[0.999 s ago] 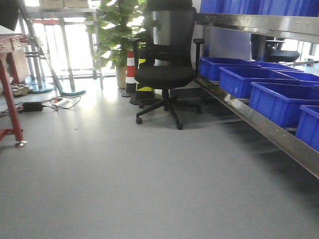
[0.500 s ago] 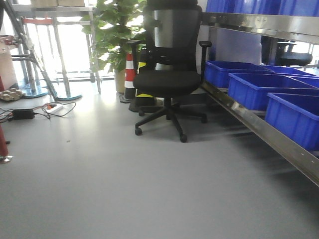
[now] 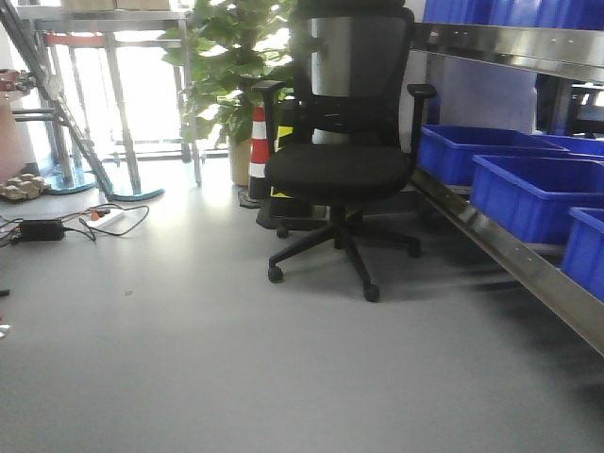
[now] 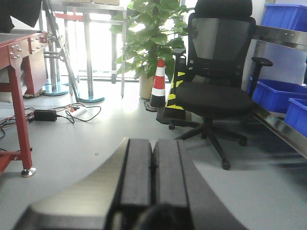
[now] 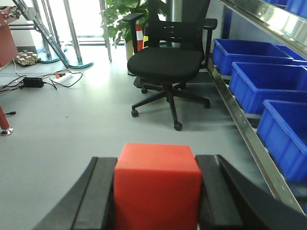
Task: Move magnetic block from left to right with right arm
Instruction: 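Drive the base up to the second dark table, cube held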
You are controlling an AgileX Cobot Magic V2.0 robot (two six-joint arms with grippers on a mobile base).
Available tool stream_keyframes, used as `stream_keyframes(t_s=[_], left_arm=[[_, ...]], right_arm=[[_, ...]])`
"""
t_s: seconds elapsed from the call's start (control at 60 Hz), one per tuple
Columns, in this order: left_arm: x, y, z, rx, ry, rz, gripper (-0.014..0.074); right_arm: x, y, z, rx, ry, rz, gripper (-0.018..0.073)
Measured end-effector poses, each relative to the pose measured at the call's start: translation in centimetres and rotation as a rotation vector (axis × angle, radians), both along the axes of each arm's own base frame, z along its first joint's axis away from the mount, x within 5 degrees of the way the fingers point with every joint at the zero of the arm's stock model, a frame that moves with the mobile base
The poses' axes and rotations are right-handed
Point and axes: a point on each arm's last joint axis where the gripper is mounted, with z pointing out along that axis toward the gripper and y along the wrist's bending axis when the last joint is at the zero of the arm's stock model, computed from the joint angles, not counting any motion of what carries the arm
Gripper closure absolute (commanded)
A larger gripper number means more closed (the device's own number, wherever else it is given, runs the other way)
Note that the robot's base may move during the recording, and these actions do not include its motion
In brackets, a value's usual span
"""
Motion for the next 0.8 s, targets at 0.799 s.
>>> stream_keyframes(t_s=[0.799], left_arm=[[0.00, 0.00, 0.00, 0.000, 0.000, 0.000, 0.0713]], right_arm=[[0.00, 0.00, -0.01, 0.000, 0.001, 0.000, 0.0310]])
